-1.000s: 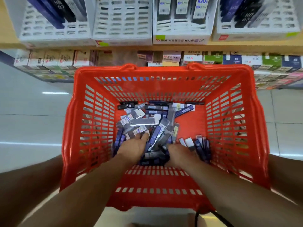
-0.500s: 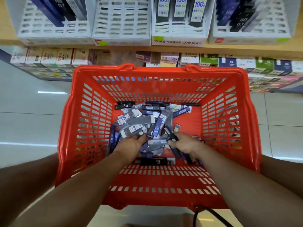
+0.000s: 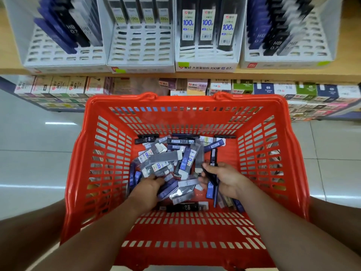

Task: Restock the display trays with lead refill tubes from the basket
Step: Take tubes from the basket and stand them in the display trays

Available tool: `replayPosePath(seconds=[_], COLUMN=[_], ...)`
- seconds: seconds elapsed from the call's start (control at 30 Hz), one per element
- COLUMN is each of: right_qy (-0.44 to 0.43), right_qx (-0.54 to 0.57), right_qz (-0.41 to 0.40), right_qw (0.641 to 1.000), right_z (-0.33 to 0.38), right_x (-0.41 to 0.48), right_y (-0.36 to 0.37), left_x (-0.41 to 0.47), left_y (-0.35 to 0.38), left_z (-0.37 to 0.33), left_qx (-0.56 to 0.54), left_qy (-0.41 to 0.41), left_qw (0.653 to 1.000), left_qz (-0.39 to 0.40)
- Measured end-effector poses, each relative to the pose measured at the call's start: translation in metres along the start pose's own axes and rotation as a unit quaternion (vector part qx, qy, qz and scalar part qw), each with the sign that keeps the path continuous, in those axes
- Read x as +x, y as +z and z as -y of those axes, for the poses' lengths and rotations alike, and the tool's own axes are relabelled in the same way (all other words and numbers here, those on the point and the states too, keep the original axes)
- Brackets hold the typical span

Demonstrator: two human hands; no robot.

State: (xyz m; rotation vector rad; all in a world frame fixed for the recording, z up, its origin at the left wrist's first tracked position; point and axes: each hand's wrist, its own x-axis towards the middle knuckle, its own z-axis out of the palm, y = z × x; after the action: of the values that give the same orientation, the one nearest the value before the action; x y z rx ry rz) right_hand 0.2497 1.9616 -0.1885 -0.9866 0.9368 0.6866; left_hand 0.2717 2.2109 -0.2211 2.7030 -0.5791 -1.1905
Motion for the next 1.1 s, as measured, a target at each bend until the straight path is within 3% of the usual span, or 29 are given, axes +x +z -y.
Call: replayPosePath(seconds=[0.13, 0.23, 0.3, 0.4, 0.53, 0.7, 0.8, 0.9, 1.0, 1.1], right_qy=[-0.003, -0.011, -0.031, -0.049, -0.062, -0.090, -0.113, -0.146, -0.190, -0.226], right_qx=[0.044, 0.078, 0.021, -0.044, -0.061, -0.171, -0.219, -0.234, -0.187, -0.080], right_qz=[0.004, 0.027, 0.024, 0.032, 0.103, 0.184, 0.178, 0.161, 0.155, 0.142], right_qw=[0.999, 0.997, 0.999, 0.997, 0.991, 0.964, 0.953, 0.948, 0.951, 0.960], right_z=[0.004, 0.007, 0.009, 0.013, 0.034, 0.065, 0.071, 0.071, 0.063, 0.061], right_x=[0.001, 0.001, 0.000, -0.007, -0.019, -0.053, -0.074, -0.090, -0.101, -0.107], right_y=[0.005, 0.013, 0.019, 0.031, 0.045, 0.052, 0.065, 0.084, 0.099, 0.107], left_x=[-0.002, 0.001, 0.001, -0.001, -0.005, -0.023, -0.044, -0.061, -0.073, -0.078], left_y=[-0.013, -0.025, -0.043, -0.072, -0.110, -0.151, -0.167, -0.180, -0.182, -0.180], left_z=[0.001, 0.004, -0.002, -0.018, -0.030, -0.031, -0.043, -0.062, -0.087, -0.104], left_qx=[-0.052, -0.180, -0.298, -0.371, -0.182, -0.091, -0.058, -0.108, -0.197, -0.367], left_qy=[-0.026, -0.067, -0.090, -0.075, -0.009, 0.090, 0.126, 0.137, 0.080, 0.046], left_qw=[0.998, 0.979, 0.946, 0.915, 0.956, 0.937, 0.925, 0.911, 0.903, 0.845], left_qz=[-0.019, -0.066, -0.089, -0.139, -0.230, -0.325, -0.354, -0.375, -0.374, -0.386])
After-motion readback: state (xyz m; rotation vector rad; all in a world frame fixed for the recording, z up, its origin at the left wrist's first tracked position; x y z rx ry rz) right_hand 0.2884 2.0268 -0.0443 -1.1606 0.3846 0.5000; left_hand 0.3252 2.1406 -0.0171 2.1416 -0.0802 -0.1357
